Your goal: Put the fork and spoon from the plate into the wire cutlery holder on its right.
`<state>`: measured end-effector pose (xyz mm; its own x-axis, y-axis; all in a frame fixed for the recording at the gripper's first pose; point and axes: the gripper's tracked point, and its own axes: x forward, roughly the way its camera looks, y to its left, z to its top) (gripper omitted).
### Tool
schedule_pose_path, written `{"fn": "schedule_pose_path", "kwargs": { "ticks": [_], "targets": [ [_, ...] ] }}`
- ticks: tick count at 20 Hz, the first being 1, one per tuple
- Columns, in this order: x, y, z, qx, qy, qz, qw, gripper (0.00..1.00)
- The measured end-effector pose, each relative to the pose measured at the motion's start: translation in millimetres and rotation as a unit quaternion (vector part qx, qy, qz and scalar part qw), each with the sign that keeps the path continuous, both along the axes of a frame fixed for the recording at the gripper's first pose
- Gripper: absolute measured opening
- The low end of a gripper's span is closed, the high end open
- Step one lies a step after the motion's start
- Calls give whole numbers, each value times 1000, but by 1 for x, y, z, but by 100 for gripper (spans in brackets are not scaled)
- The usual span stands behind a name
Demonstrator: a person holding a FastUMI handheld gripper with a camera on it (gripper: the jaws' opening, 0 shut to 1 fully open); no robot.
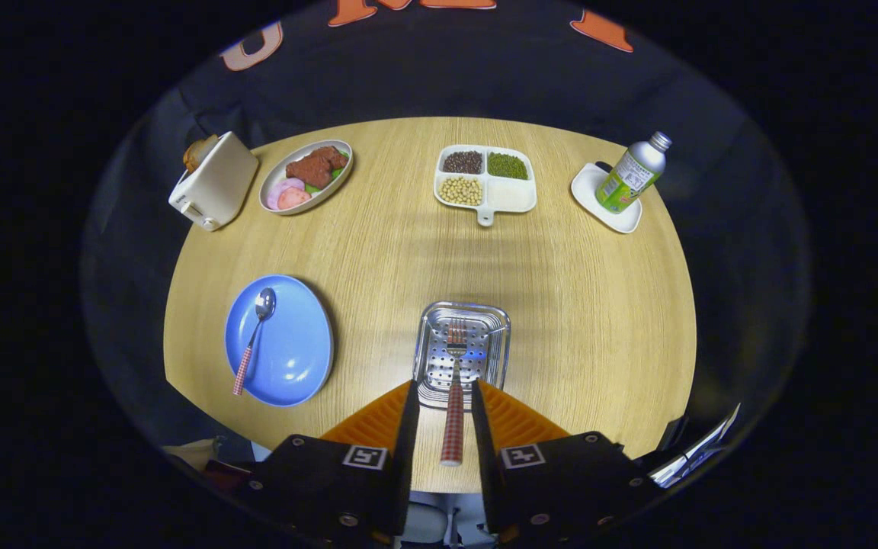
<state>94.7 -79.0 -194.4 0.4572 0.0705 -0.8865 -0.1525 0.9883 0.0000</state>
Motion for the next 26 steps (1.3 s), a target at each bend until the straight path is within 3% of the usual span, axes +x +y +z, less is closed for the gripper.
{"fn": "schedule_pose_path", "kwargs": {
  "ticks": [1, 2, 5, 7, 12, 18, 22, 26],
  "targets": [
    [1, 1, 9, -7, -27, 3, 1000, 53],
    [2, 5, 16, -12, -50, 3, 999, 59],
    [-3, 27, 35, -7, -107, -3, 994, 88],
    [-4, 42, 44, -2, -147, -11, 989, 98],
    [-12, 99, 43, 14, -227, -19, 974, 98],
    [-34, 183, 0, 58, -227, -17, 972, 98],
    [-31, 217, -23, 51, -248, -12, 967, 98],
    [-32, 250, -55, 61, -230, -6, 971, 98]
  ]
}}
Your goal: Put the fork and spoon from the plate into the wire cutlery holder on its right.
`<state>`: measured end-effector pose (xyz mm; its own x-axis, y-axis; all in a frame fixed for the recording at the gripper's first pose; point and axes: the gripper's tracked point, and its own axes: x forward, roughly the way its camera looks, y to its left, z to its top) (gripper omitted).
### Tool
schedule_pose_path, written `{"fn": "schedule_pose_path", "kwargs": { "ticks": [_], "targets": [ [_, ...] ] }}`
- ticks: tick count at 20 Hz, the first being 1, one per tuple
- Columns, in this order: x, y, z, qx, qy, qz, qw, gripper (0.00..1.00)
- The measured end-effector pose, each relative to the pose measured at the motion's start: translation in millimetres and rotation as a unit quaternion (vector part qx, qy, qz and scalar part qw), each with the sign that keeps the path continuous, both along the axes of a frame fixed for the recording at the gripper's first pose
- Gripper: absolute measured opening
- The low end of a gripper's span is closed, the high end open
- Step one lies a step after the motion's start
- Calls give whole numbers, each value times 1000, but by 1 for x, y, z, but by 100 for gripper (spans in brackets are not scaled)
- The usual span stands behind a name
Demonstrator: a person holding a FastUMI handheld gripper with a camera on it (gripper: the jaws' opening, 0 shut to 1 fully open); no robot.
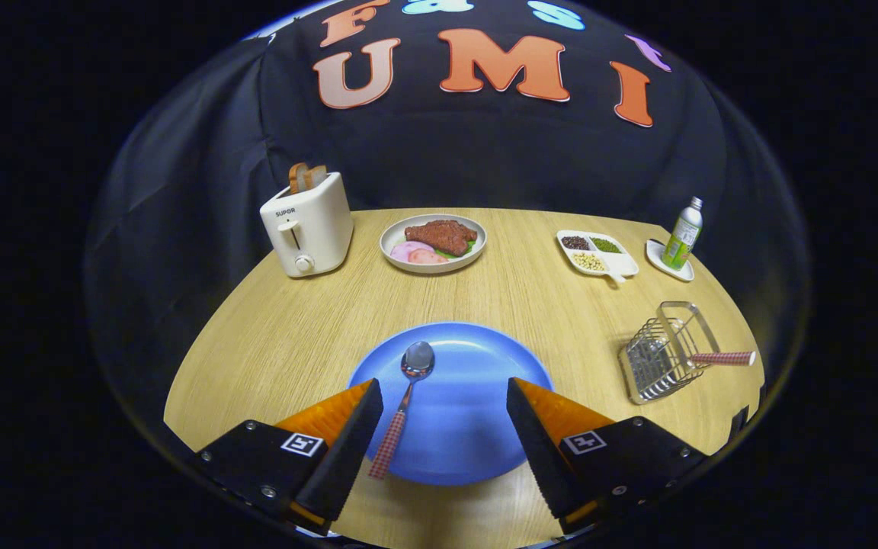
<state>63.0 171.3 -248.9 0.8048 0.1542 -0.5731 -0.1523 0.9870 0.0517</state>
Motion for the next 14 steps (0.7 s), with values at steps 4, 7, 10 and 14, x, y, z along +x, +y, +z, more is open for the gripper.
{"fn": "schedule_pose_path", "kwargs": {
  "ticks": [4, 7, 10, 14],
  "targets": [
    [0, 21, -27, -5, 21, 15, 1000, 98],
    [-2, 28, -39, -4, 33, 16, 999, 86],
    [-2, 29, -47, -12, 39, 10, 999, 69],
    [-4, 35, -59, -15, 51, 10, 999, 42]
  ]
}}
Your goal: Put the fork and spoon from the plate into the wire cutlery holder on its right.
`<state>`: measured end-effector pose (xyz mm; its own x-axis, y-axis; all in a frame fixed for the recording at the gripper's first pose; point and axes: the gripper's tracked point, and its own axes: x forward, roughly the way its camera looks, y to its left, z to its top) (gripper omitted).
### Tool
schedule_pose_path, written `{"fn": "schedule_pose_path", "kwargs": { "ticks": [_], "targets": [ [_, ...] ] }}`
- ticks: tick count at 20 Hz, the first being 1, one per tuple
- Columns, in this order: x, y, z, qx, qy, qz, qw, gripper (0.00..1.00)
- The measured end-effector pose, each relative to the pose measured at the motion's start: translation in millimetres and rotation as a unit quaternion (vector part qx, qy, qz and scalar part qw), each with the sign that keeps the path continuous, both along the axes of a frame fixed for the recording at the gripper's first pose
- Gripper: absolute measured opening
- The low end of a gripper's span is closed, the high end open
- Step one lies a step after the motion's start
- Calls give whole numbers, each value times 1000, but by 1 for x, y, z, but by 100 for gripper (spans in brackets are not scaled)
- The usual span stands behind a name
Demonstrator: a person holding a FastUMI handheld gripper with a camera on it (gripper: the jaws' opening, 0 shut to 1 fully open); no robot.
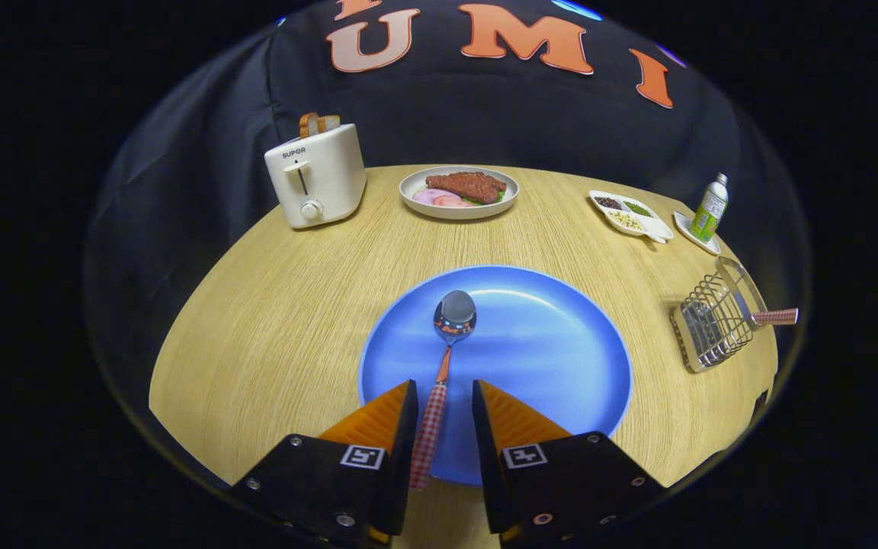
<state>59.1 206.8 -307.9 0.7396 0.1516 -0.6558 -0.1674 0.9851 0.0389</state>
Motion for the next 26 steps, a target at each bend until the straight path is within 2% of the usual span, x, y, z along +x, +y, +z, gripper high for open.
{"fn": "schedule_pose_path", "kwargs": {
  "ticks": [4, 5, 7, 9, 16, 26],
  "targets": [
    [-1, -3, -9, -6, 14, -11, 1000, 30],
    [-2, -6, -7, -8, 15, -16, 1000, 20],
    [1, -7, -8, -1, 18, -21, 1000, 12],
    [1, -11, -3, 0, 19, -21, 1000, 9],
    [5, -48, 35, 6, 26, -18, 999, 9],
    [14, -166, 99, -19, 40, -35, 998, 9]
  ]
}}
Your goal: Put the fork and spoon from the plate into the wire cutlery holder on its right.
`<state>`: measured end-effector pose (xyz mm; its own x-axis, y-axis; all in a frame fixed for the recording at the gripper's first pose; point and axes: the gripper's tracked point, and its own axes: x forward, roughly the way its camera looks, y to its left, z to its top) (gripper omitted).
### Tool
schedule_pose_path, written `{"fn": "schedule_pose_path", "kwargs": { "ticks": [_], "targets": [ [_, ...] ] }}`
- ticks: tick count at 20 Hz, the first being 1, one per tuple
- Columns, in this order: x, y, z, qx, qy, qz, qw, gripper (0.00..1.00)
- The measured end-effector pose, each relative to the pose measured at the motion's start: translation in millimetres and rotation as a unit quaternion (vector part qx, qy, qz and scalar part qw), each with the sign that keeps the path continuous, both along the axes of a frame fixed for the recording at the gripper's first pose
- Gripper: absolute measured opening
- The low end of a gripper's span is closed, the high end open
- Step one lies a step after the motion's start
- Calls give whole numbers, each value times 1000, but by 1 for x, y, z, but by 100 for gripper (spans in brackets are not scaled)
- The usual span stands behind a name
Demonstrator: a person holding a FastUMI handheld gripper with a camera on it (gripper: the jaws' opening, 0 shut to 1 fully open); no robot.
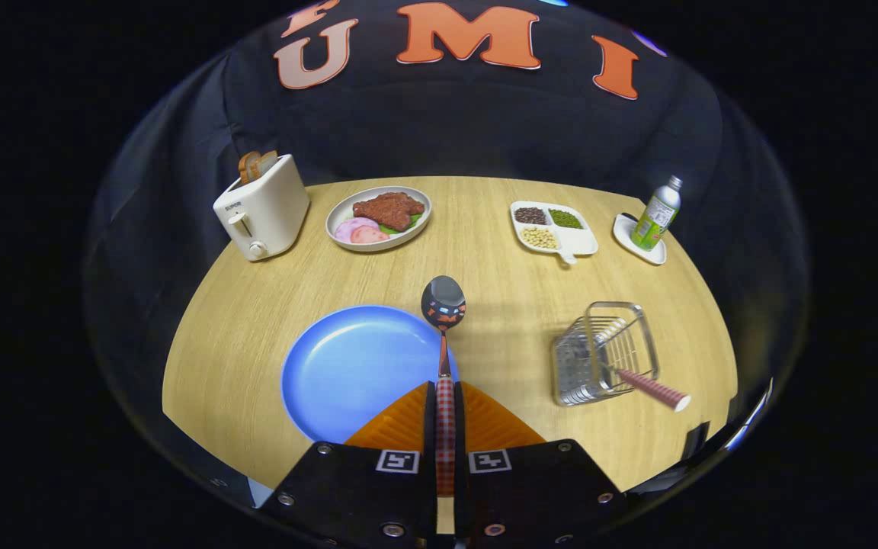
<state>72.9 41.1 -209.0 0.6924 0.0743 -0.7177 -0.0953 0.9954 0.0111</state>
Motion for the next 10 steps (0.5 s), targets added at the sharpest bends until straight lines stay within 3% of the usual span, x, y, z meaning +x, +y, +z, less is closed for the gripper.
{"fn": "schedule_pose_path", "kwargs": {
  "ticks": [10],
  "targets": [
    [-10, -111, 34, -42, 60, -5, 997, 9]
  ]
}}
